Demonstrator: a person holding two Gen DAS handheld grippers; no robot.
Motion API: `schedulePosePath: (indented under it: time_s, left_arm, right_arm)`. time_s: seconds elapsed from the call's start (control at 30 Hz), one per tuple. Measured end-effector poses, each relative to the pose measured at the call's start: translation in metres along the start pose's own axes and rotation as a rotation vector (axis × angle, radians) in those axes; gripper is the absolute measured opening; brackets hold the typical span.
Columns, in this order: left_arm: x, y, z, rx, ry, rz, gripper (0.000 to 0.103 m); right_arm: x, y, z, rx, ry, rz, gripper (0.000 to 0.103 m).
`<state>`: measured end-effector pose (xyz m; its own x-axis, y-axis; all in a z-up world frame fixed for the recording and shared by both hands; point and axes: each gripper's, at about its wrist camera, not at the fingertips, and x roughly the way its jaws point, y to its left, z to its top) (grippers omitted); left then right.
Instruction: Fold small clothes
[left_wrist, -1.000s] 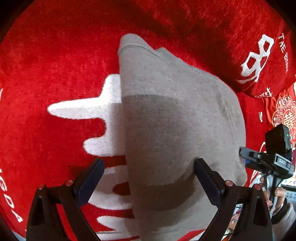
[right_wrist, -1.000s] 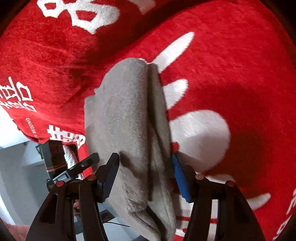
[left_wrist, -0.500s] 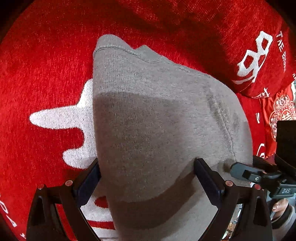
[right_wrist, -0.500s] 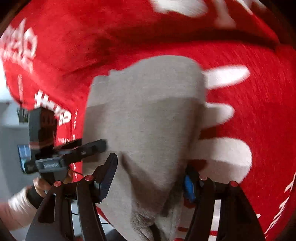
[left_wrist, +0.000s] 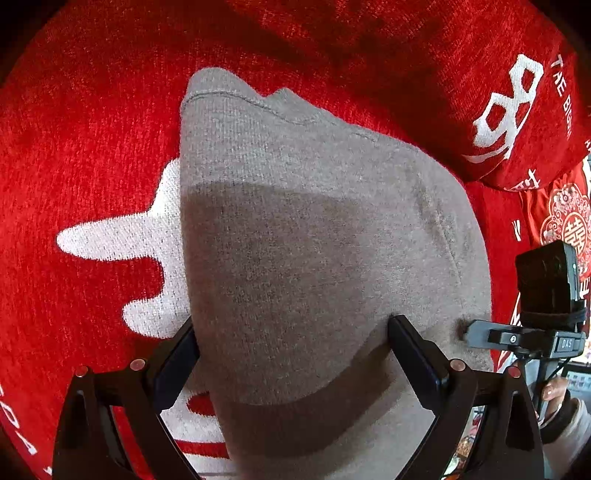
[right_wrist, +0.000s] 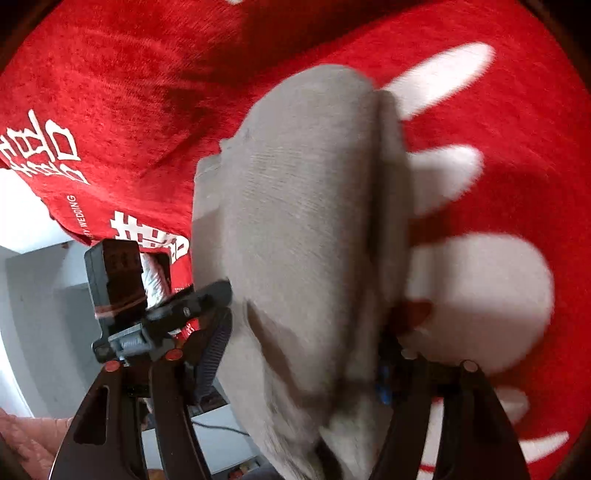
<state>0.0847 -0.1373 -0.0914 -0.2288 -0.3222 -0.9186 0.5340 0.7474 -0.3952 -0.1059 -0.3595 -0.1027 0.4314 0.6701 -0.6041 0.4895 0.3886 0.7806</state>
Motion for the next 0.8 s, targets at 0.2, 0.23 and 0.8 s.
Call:
schedulePosePath:
  time_s: [0.2,0.23,0.8]
  left_arm:
    - [0.002,-0.007,-0.002,0.006,-0.001,0.013,0.098]
    - [0.003,-0.008,-0.002,0.007,-0.001,0.014,0.098]
    - [-0.028,-0.014,-0.013,0.056,-0.05,-0.028,0.049]
  right_arm:
    - [-0.003,0.002,-0.003,0.015,-0.012,-0.001,0.079]
    - [-0.006,0.0,-0.004,0.023,-0.015,-0.002,0.079]
    - [-0.013,0.025,-0.024,0.152,-0.063,0.147,0.036]
